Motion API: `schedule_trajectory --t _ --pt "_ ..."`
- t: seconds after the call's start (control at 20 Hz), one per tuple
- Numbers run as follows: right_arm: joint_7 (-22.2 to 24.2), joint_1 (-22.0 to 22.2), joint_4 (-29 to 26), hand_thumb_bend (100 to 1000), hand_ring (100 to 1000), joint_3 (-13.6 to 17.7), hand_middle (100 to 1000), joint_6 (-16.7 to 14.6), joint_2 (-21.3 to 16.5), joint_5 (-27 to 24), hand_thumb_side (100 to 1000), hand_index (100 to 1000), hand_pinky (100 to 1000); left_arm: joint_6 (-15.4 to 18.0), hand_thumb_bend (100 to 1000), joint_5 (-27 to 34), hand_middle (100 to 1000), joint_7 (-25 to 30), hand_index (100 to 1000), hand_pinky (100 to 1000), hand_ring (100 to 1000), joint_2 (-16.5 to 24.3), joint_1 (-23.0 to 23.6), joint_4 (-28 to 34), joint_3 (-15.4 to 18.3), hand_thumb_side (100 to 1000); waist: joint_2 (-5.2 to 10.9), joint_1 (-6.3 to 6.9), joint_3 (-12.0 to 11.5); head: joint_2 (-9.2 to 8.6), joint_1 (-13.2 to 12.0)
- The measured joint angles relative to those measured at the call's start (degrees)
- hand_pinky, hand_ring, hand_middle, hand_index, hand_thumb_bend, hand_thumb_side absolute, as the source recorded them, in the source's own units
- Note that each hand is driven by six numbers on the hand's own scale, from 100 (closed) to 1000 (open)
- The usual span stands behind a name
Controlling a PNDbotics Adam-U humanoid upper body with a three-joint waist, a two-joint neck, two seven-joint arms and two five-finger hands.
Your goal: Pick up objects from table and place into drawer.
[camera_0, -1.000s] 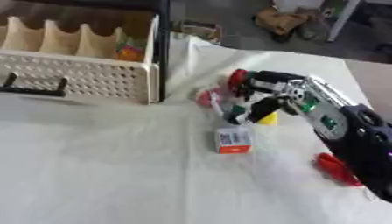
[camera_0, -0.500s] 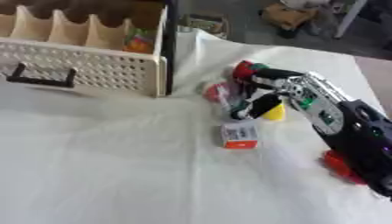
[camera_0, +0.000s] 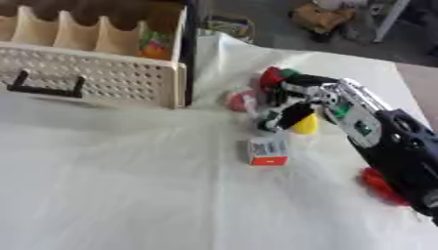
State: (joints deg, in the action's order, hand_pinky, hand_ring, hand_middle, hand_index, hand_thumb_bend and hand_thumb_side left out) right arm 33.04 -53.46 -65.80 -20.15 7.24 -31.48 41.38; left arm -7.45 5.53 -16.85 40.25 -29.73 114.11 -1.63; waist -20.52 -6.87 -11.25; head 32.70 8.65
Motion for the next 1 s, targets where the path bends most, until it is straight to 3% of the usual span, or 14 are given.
schedule_trajectory --t 1.0 --pt "1.26 2.04 -0.79 445 818 -0.02 623 -0.67 -1.12 -0.12 481 753 851 -0.28 100 0.71 113 0.27 708 215 100 -0.5 0.01 0.0 0.05 346 1.07 0.08 -0.16 0.44 -0.22"
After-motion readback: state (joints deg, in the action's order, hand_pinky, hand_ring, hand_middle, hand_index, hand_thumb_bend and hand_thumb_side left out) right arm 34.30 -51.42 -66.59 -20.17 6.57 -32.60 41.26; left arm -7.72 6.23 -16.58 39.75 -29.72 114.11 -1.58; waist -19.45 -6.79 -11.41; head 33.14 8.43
